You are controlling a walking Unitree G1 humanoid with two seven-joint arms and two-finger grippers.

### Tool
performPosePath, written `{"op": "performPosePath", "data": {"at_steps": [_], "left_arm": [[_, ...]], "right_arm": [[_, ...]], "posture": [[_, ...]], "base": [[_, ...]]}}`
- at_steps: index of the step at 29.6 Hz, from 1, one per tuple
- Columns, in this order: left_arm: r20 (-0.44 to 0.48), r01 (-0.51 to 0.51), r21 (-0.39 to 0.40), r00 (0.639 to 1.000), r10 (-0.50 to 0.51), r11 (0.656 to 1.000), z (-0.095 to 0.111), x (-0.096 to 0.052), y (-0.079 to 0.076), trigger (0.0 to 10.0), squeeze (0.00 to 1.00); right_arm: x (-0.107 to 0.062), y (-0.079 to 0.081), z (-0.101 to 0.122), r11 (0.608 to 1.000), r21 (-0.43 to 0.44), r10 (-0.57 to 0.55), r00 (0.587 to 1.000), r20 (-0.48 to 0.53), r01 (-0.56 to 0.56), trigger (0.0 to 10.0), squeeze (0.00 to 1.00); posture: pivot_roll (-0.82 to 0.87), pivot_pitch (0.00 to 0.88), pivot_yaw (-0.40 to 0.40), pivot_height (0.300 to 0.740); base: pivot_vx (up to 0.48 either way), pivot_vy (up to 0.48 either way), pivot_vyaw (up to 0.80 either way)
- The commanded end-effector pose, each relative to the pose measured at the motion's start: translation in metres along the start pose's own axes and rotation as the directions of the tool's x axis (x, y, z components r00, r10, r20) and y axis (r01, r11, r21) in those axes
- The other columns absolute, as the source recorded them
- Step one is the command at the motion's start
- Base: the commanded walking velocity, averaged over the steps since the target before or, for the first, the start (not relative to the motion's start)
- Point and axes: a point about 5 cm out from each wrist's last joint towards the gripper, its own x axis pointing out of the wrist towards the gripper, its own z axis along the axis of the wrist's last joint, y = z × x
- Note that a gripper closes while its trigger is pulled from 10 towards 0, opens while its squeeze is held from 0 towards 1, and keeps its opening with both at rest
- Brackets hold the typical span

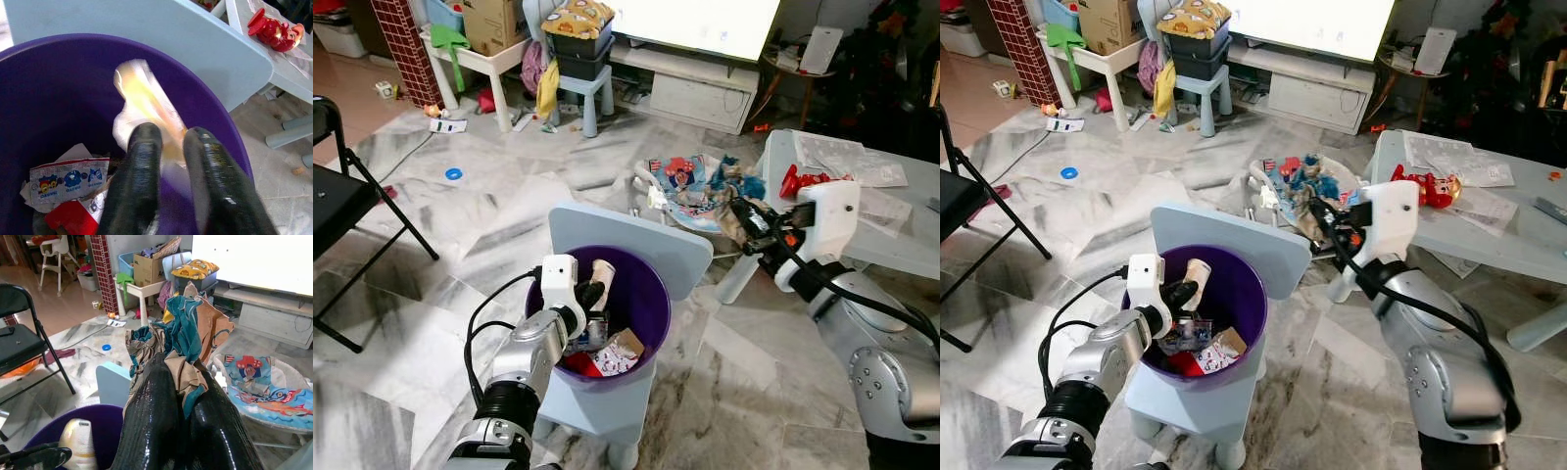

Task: Picking trash to rubbish bin

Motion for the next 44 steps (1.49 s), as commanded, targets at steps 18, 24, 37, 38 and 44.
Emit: {"op": "performPosePath", "data": {"at_steps": [18,24,37,38,44], "left_arm": [[0.126,-0.161,0.023,0.98,0.157,0.987,0.012,-0.033,0.013,10.0,1.0],[0.155,-0.254,0.0,0.956,0.251,0.967,0.003,-0.082,0.009,10.0,1.0],[0.091,-0.393,0.011,0.916,0.391,0.919,-0.019,-0.156,0.015,10.0,1.0],[0.088,-0.393,0.012,0.916,0.391,0.919,-0.019,-0.157,0.015,10.0,1.0],[0.079,-0.38,0.034,0.923,0.376,0.925,-0.015,-0.154,0.012,10.0,1.0]], "right_arm": [[0.026,0.012,-0.033,0.995,0.095,0.021,0.998,-0.053,-0.015,0.0,0.0],[0.054,0.029,-0.063,0.987,0.157,0.056,0.994,-0.092,-0.041,0.0,0.0],[0.077,0.058,-0.124,0.975,0.218,0.099,0.952,-0.289,-0.035,0.0,0.0],[0.077,0.058,-0.126,0.976,0.217,0.097,0.95,-0.297,-0.032,0.0,0.0],[0.07,0.061,-0.147,0.986,0.162,0.101,0.915,-0.39,-0.04,2.5,0.0]], "posture": [[-0.03,0.13,-0.112,0.74],[0.1,0.146,-0.088,0.74],[0.22,0.142,-0.069,0.74],[0.22,0.142,-0.069,0.74],[0.21,0.141,-0.059,0.74]], "base": [[0.0,0.0,0.0],[0.0,0.0,0.0],[0.0,0.0,0.0],[0.0,0.0,0.0],[0.0,0.0,0.0]]}}
